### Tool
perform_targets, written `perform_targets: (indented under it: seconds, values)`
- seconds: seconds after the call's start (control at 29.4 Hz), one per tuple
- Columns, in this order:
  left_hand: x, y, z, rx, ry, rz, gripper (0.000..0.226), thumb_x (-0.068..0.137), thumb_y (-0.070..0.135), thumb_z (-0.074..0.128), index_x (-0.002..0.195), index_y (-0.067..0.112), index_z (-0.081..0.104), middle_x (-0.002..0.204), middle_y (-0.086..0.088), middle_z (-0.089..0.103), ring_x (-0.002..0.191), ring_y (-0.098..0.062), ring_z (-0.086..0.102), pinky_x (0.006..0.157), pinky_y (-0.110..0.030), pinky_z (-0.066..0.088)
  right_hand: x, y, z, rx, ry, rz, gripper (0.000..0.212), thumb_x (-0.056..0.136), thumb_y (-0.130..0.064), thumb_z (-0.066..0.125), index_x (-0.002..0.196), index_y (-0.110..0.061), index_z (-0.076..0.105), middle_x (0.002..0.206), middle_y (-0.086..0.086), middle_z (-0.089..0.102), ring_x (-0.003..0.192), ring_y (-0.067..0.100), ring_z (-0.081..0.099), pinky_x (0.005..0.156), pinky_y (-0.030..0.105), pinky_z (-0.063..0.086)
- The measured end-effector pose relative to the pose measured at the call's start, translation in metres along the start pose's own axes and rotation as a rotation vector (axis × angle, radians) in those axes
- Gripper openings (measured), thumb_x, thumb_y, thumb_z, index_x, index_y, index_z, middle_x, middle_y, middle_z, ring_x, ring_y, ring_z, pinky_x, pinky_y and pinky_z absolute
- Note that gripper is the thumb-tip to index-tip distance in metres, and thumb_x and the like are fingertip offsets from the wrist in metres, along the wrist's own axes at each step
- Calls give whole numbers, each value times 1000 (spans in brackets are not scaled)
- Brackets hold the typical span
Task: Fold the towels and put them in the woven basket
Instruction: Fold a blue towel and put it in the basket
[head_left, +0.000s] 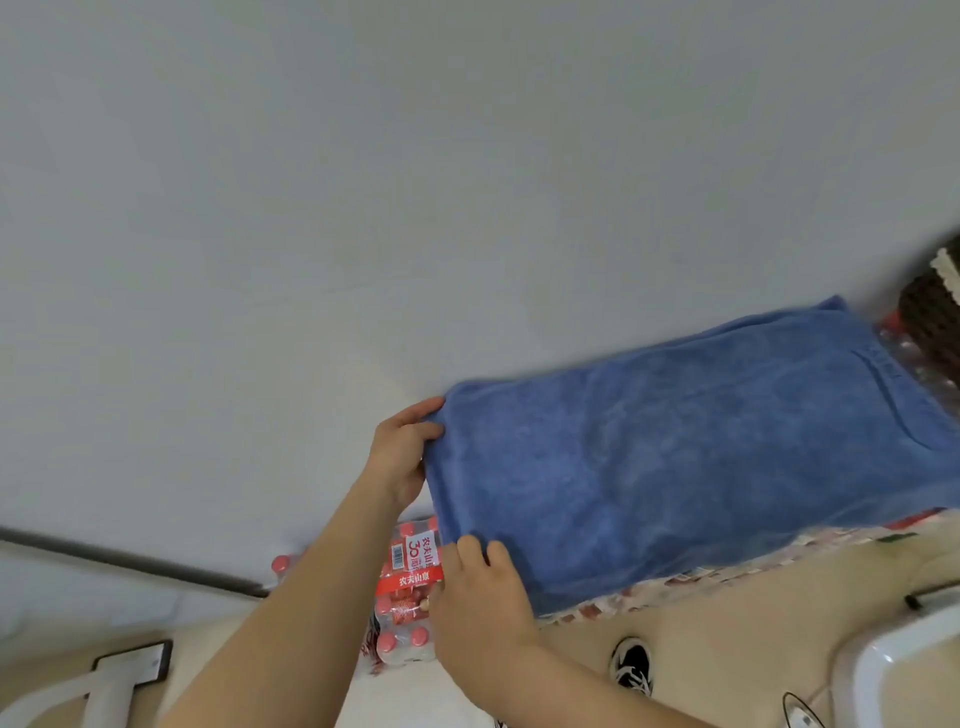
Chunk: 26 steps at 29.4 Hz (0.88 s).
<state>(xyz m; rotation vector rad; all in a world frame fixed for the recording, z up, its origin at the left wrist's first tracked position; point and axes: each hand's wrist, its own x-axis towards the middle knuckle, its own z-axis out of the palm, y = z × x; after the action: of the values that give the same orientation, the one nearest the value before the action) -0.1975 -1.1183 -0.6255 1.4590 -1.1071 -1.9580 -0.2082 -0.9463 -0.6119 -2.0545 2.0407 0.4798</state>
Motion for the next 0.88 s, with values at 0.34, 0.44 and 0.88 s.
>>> perform_targets:
  seconds: [0.34,0.44,0.88]
  values:
    - [-2,6,-31,19,189,63,43,79,-15,54,116,5,64,109,-14,66,92,-27,64,73,-31,53,-19,4,-41,565,145,-136,34,67,-5,77,95,-13,60,89,9,56,65,25,54,44,22,20]
    - [-3,4,-45,118,284,56,45,77,-15,53,117,4,64,112,-17,64,87,-26,62,73,-32,53,-33,9,-42,996,178,-111,32,82,2,55,103,-22,49,100,0,51,83,18,47,64,24,38]
    - [-54,60,17,-55,236,341,33,82,-11,48,107,0,66,72,-11,55,58,-17,50,51,-18,47,-78,87,-42,2185,49,61,27,69,2,67,93,-9,72,83,2,73,77,10,67,70,20,51]
